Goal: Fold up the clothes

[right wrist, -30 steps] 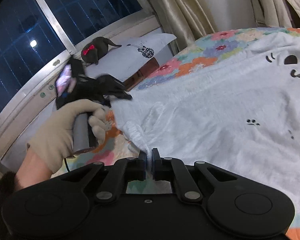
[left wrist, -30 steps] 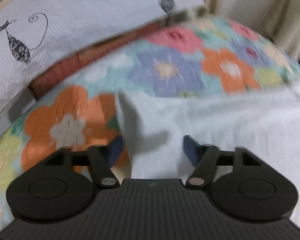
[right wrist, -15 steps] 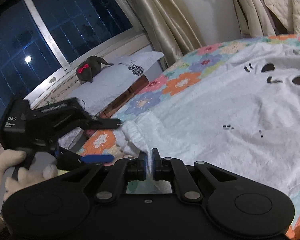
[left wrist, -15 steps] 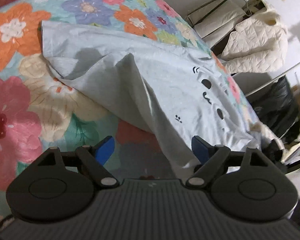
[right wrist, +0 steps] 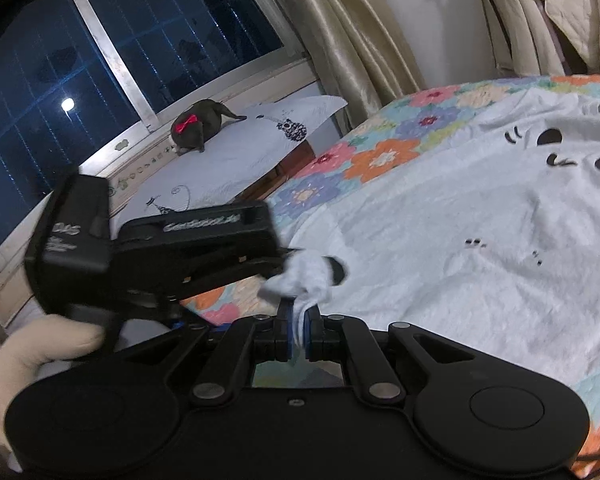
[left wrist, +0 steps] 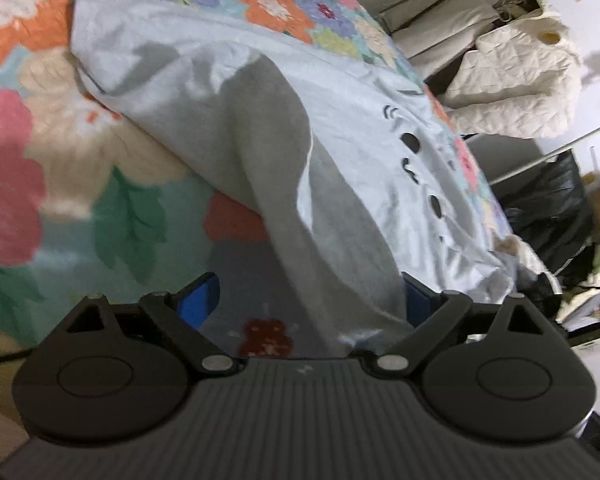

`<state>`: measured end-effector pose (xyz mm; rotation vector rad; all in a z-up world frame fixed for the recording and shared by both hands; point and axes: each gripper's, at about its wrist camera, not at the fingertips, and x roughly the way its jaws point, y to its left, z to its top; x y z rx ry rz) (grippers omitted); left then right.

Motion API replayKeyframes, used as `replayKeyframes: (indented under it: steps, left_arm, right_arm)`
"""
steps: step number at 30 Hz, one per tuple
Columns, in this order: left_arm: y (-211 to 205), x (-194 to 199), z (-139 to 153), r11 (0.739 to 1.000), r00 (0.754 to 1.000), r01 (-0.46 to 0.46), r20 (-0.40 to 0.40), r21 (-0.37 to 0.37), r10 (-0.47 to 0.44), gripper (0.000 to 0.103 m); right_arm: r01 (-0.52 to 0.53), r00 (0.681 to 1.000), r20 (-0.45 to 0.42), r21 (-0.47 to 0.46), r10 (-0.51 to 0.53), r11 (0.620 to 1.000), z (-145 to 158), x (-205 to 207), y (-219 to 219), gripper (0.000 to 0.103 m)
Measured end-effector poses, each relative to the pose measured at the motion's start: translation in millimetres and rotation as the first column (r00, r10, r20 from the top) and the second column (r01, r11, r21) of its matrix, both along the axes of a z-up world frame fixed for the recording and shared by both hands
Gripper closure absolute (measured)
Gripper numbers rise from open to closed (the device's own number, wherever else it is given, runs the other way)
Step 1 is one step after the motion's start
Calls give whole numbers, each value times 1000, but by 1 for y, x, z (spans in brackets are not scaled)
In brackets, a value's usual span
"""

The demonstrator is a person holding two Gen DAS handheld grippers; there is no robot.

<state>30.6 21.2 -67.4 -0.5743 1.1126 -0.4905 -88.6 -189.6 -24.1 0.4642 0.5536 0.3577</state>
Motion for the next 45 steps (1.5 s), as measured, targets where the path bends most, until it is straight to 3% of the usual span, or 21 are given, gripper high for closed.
replayKeyframes:
  steps: [3,6,7,8,9,10,12,17,18,20,25,27,29,31,33,37,39,42,43,45]
  left_arm:
    - [-1,-2,-6,999,999,-27,-42,30,28,9]
    - [-2,-10,0,999,1000,-18,11,37,18,16]
    - [-2,-13,3,999,999,-15,38,34,14,25]
    - [1,-17,6,999,998,-27,53,24,25,51]
    - [4,-21,9,999,997,-44,63,11,43,64]
    - [9,-24,9,998,996,-57,62,-7,58,66]
    - [23,-26,7,994,994,-97,51,-40,99,83]
    - [31,-29,8,987,984,-158,78,-25,159,83]
    - [29,-29,9,988,985,-152,82,-13,153,83]
    - [20,-28,9,990,986,-138,94,34,135,83]
    - [4,-26,5,986,992,-96,90,133,84,80]
    - [-3,-27,4,983,995,-70,88,172,55,66]
    - [-12,-29,5,973,995,-40,96,228,18,56]
    - [-25,-36,9,948,990,-14,138,318,-32,56]
    - [-42,-44,13,909,977,19,184,415,-105,54]
    - [-75,-68,24,830,914,141,250,540,-318,45]
    - [-83,-78,30,794,883,204,242,573,-402,34]
    - [-89,-82,38,747,848,313,181,586,-498,32]
    - [-89,-82,40,732,840,343,156,589,-520,32]
    - [-92,-86,43,683,807,392,127,616,-577,31]
  right_arm:
    - [-20,1000,8,-6,20,1000,3,-4,5,95]
    - [-37,999,18,-21,38,999,6,-9,10,95]
    - [-41,999,19,-26,42,999,7,-10,11,95]
    - [-46,999,20,-28,46,999,7,-11,12,95]
    - [-50,999,20,-30,51,998,8,-12,13,95]
    - [-59,998,11,-10,59,998,8,-14,11,95]
    - [-80,997,-16,47,81,996,8,-17,7,95]
    - [24,999,-49,32,-23,999,13,-48,-61,88]
    - [47,997,-54,27,-45,999,15,-54,-75,80]
    - [92,994,-66,16,-91,996,17,-67,-103,54]
    - [203,975,-92,-14,-203,979,23,-99,-174,51]
    - [318,939,-125,-35,-320,947,18,-107,-216,51]
    - [432,882,-187,-45,-432,901,7,-108,-256,50]
    - [502,835,-246,-24,-492,864,-8,-104,-289,50]
    - [530,818,-304,64,-489,846,-26,-95,-312,50]
    - [567,781,-408,147,-472,811,-60,-75,-331,50]
    - [585,766,-434,163,-474,795,-69,-67,-339,50]
    - [620,746,-427,168,-511,766,-75,-59,-354,50]
    - [617,750,-411,156,-517,771,-75,-56,-357,51]
    - [587,778,-364,129,-513,799,-73,-51,-360,63]
